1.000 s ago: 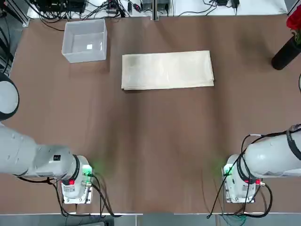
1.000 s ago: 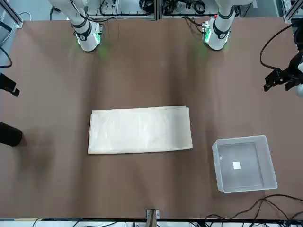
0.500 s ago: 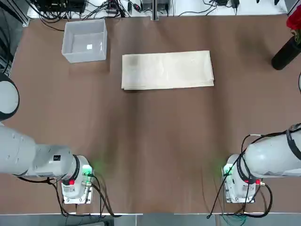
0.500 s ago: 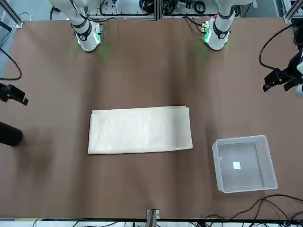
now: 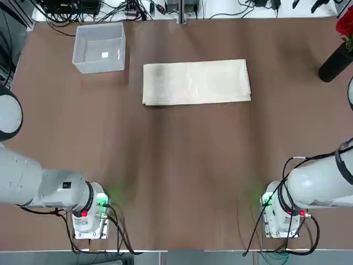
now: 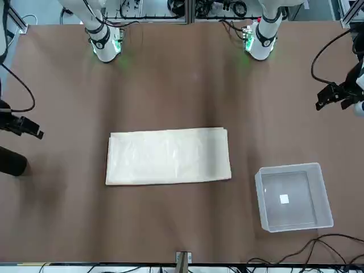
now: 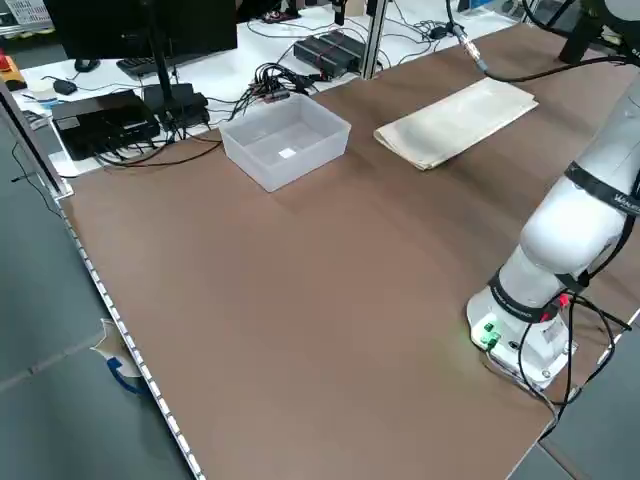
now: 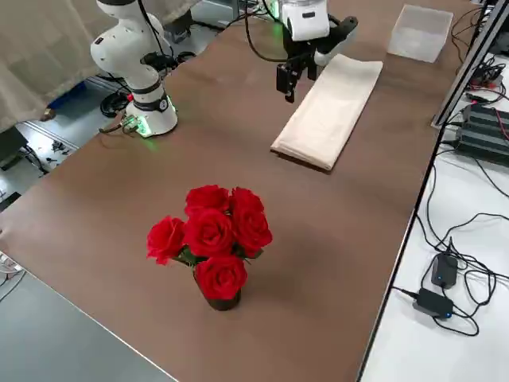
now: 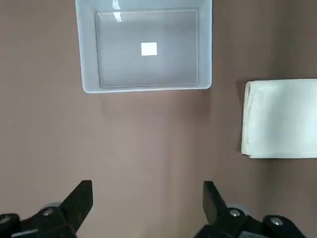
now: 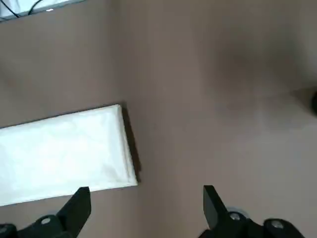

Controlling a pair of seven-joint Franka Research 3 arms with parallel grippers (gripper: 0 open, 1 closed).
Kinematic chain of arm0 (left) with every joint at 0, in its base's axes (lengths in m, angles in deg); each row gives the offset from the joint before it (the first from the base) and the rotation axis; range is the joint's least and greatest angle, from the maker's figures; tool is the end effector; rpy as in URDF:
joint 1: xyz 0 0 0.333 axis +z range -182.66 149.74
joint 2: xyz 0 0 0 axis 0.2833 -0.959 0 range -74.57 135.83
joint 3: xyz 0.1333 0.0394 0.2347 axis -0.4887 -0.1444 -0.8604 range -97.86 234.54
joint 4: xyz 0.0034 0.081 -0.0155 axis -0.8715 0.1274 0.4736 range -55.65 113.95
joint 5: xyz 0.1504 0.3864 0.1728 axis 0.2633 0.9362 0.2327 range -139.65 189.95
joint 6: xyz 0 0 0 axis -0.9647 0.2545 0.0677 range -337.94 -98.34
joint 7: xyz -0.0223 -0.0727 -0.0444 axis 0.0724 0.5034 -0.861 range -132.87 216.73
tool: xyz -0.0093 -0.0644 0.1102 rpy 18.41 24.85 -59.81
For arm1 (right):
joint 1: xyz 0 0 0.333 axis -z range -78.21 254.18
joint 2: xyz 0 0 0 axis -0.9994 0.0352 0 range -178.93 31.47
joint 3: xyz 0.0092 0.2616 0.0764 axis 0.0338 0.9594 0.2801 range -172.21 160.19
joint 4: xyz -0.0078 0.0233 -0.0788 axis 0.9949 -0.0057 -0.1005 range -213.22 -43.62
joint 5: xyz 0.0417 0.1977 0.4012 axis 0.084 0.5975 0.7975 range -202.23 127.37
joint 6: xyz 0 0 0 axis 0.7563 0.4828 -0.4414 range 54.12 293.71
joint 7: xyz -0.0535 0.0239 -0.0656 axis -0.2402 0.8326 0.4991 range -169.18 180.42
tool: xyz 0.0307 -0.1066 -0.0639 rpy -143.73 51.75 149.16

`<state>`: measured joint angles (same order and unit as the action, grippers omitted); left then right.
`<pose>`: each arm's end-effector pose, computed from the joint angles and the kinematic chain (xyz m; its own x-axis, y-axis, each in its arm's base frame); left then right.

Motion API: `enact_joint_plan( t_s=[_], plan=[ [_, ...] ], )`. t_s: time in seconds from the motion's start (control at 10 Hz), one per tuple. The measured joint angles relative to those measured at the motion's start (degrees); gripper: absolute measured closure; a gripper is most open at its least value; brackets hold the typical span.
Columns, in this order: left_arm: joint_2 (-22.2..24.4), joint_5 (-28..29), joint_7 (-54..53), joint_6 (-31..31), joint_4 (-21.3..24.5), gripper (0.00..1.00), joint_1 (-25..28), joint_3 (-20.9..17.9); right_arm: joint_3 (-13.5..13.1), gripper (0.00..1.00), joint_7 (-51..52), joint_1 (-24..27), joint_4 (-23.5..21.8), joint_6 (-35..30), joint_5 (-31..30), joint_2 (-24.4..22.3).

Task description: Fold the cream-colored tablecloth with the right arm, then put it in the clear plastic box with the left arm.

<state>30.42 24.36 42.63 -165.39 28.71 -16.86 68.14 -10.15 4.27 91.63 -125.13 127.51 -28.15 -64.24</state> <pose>0.6170 -0.0038 0.5517 0.9998 0.0092 0.0168 0.0090 -0.9999 0.0139 0.6618 -0.0696 0.4858 0.9834 -0.1811 0.0108 -0.1775 -0.9729 -0.1482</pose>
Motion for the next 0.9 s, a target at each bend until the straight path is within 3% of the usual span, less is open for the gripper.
enact_joint_plan(
  t_s=[0.2,0.5,0.9],
  plan=[
    [0.0,0.0,0.0,0.0,0.0,0.02,0.0,0.0,-0.2,0.0,4.5,1.4,-0.2,-0.1,3.0,1.7],
    [0.0,0.0,0.0,0.0,0.0,0.02,0.0,0.0,0.1,0.0,6.0,0.3,-1.4,0.6,3.0,3.3],
    [-0.1,0.0,0.0,0.0,0.0,0.02,-0.1,0.0,0.2,0.0,6.3,-1.7,-5.7,7.1,2.9,6.3]
  ],
)
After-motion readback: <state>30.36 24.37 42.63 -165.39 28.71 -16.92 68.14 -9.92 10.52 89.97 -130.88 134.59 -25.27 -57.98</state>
